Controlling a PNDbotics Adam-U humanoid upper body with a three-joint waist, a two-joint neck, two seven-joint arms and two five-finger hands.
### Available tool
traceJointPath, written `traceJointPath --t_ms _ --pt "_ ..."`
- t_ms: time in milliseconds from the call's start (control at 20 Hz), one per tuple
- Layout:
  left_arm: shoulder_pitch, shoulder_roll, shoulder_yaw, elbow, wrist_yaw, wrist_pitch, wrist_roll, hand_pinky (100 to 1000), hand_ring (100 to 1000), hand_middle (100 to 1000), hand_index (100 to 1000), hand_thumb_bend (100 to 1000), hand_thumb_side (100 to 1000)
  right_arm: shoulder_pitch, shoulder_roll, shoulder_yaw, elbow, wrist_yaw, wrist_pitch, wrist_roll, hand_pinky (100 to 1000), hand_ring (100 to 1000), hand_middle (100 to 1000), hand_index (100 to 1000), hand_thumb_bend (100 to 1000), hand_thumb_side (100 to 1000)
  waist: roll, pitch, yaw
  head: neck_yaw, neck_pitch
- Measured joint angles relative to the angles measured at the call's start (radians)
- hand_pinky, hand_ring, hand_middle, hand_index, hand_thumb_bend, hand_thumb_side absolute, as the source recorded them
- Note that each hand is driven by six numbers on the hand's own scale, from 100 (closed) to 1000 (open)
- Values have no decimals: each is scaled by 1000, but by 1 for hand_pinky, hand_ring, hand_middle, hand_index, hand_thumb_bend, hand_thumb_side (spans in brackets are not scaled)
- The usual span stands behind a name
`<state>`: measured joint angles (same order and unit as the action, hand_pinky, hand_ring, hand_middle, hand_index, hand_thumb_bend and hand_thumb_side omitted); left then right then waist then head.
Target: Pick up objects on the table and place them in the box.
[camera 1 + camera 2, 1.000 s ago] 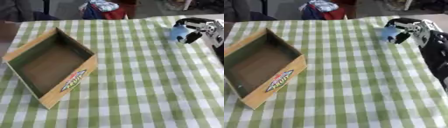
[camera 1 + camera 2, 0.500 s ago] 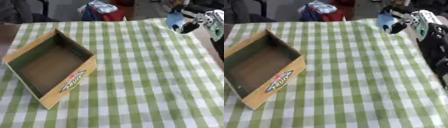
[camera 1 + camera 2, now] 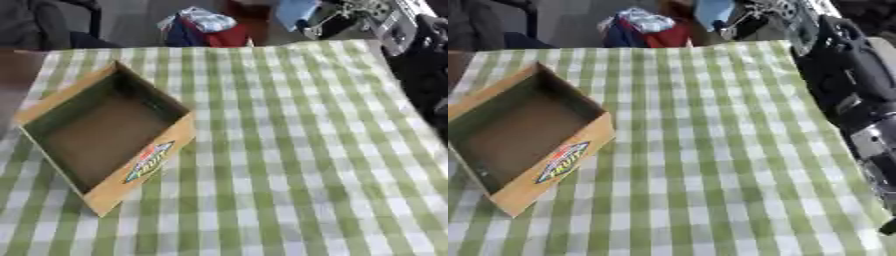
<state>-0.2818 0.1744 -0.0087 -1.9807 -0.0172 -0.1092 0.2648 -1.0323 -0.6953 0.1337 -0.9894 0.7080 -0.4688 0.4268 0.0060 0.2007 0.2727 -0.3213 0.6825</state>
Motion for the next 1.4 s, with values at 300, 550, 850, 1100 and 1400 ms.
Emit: traceJointPath --t_ms 300,550,850,1100,1400 --pt "0 0 -6 0 5 -2 -7 656 541 608 764 100 660 -20 94 47 -33 -72 -8 78 862 1000 978 503 100 100 1 -15 16 -10 11" --pt "-2 -1 -11 0 10 -5 -12 657 543 610 765 100 657 -24 169 78 -37 -81 -17 122 862 1000 978 512 100 100 1 -26 37 -24 21" --pt "-16 -9 -13 0 16 -8 -16 658 546 611 767 100 656 -10 248 104 -34 -74 -26 161 860 1000 979 531 100 109 0 -37 60 -39 36" --pt "-28 -18 -18 0 21 -9 -23 658 546 611 767 100 655 8 303 114 4 -21 -33 180 865 1000 978 551 100 122 1 -41 78 -53 47" --pt "-35 -19 -24 0 24 -9 -28 658 546 611 766 100 656 21 339 114 43 54 -48 174 873 1000 974 568 100 111 -1 -43 83 -60 56"
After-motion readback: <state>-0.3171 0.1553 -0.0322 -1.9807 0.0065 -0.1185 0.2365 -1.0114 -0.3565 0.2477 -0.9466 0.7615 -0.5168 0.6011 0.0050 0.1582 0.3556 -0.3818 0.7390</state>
